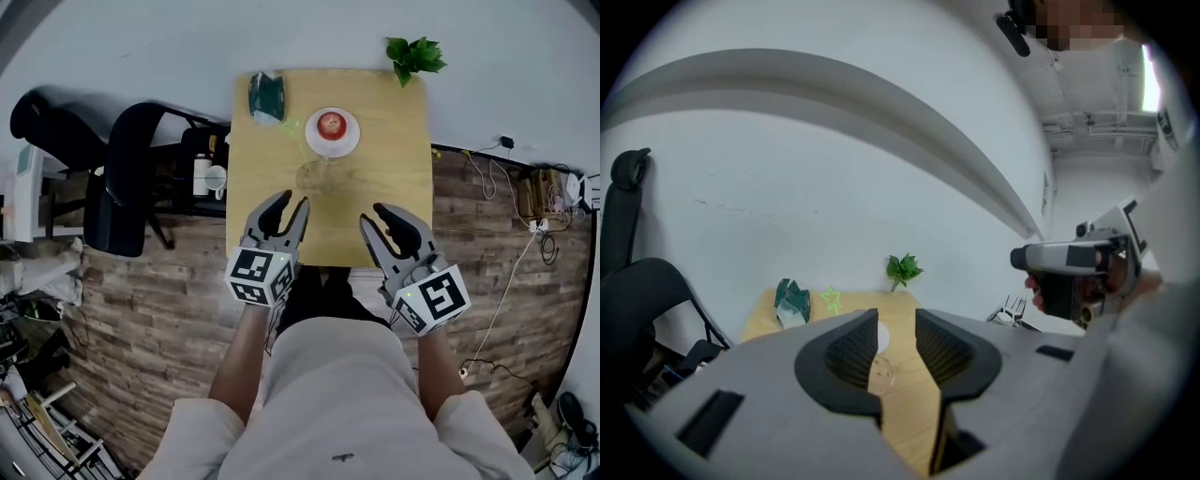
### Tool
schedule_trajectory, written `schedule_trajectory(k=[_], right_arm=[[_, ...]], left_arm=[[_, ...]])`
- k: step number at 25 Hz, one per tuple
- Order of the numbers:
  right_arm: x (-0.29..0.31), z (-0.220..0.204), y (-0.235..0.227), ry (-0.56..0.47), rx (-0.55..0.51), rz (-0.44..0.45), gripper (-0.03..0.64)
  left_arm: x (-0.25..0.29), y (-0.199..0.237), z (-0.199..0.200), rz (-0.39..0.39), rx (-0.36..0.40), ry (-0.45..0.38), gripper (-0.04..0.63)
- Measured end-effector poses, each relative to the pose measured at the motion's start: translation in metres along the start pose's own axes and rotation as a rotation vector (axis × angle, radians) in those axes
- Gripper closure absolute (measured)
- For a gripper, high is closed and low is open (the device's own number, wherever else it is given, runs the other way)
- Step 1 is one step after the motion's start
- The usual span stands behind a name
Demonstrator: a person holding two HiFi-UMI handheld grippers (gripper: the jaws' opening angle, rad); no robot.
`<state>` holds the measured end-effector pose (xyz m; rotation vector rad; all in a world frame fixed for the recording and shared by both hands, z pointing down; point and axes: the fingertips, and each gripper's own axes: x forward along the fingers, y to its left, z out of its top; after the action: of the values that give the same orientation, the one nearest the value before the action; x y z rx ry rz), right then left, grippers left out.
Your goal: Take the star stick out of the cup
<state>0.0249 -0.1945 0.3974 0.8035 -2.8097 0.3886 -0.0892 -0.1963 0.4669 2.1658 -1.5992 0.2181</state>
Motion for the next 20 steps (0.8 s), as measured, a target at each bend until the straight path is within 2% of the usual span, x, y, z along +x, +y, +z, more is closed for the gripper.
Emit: schedule_trajectory(k=[14,20], right_arm=[[0.035,0.0,-0.01,0.034,0.016,-0.128,0.517],[0.049,-0.002,-0.013,0.047,0.029,-0.168,0.517]], left_arm=[[0.06,0.055,-0.022,-0.092,0.006,0.084,0.491],[0.082,0.072,-0.034,-0.126,-0.027,0.115,0.491]])
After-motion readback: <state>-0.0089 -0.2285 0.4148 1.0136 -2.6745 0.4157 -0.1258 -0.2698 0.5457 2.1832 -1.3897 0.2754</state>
